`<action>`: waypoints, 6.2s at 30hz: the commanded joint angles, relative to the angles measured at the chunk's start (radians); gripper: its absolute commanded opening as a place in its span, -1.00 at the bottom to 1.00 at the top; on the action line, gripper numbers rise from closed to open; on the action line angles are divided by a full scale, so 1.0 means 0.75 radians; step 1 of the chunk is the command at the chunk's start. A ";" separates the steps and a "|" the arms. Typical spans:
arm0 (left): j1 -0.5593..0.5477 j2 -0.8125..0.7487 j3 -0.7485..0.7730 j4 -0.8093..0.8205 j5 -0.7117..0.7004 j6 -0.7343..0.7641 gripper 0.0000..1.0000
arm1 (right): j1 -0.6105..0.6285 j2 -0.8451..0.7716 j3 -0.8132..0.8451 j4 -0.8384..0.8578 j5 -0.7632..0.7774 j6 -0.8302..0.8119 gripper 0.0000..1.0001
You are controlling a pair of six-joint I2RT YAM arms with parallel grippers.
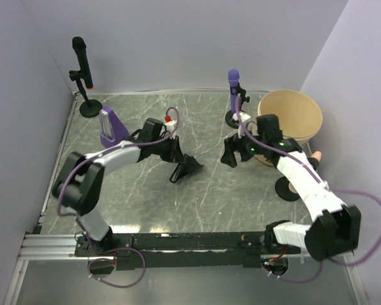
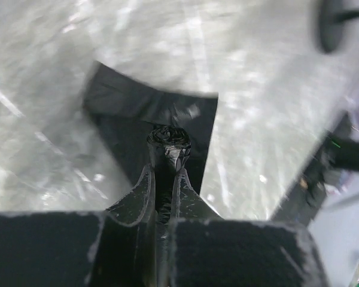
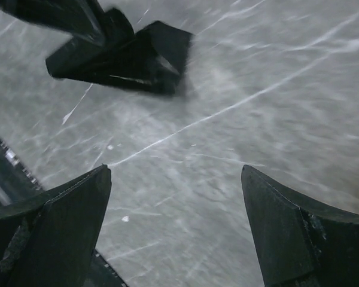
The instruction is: Put the trash bags into the trash bin
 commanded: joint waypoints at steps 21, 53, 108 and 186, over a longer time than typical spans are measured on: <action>0.305 -0.126 -0.449 0.306 0.208 -0.266 -0.99 | 0.703 0.436 -0.150 0.429 0.065 -0.558 0.98; 0.446 -0.269 -0.466 0.108 0.422 -0.640 -0.99 | 1.092 0.530 -0.303 1.278 0.373 -0.897 0.76; 0.370 -0.459 -0.605 0.416 0.334 -0.026 0.50 | 0.566 1.031 0.312 0.930 -0.896 0.710 -1.00; 0.397 -0.076 -0.480 0.583 0.660 -0.307 -0.44 | 0.527 0.966 0.185 0.328 -0.710 0.130 -0.81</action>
